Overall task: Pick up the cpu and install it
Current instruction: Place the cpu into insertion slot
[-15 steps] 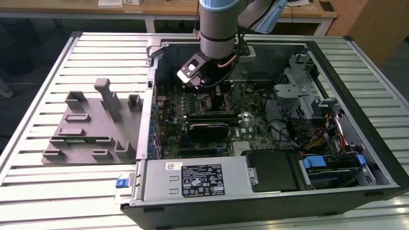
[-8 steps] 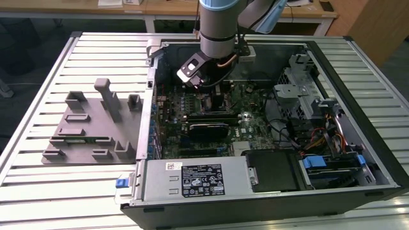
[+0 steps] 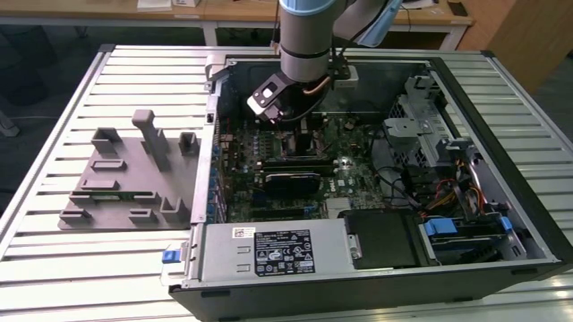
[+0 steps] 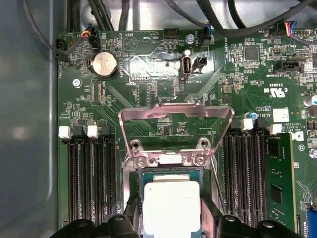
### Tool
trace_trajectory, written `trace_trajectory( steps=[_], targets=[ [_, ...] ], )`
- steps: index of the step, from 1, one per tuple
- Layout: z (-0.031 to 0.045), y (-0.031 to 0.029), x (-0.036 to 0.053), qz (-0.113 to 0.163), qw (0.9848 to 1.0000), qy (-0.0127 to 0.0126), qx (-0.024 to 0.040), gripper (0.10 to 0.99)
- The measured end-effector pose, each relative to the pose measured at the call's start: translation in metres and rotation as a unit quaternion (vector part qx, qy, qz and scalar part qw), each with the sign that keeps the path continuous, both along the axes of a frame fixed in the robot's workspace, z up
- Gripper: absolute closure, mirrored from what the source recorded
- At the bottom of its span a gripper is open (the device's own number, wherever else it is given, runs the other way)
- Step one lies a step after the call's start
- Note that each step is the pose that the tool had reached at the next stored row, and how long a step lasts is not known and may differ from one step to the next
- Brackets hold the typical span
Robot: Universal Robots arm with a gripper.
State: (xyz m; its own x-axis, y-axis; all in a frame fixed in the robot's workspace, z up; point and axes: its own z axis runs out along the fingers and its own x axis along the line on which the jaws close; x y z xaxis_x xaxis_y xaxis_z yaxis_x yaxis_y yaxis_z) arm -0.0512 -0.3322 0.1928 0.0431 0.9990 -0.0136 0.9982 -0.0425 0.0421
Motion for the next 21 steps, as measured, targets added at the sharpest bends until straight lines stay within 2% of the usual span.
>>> trace_trajectory(
  steps=[1,2,5,9,10,21],
  targets=[
    [0.0011,0.0000,0.0000,0.000,1.0000,0.0000,-0.0001,0.494],
    [0.0072,0.0000,0.0000,0.000,1.0000,0.0000,0.0000,0.494],
    [0.0029,-0.0004,0.0000,-0.003,1.0000,0.0000,0.0000,0.494],
    [0.0033,-0.0004,0.0004,-0.003,1.0000,0.0001,-0.0001,0.494],
    [-0.0005,-0.0006,0.0004,-0.004,1.0000,0.0001,-0.0001,0.494],
    [0.0015,-0.0006,0.0010,-0.004,1.0000,0.0001,-0.0017,0.494]
  ],
)
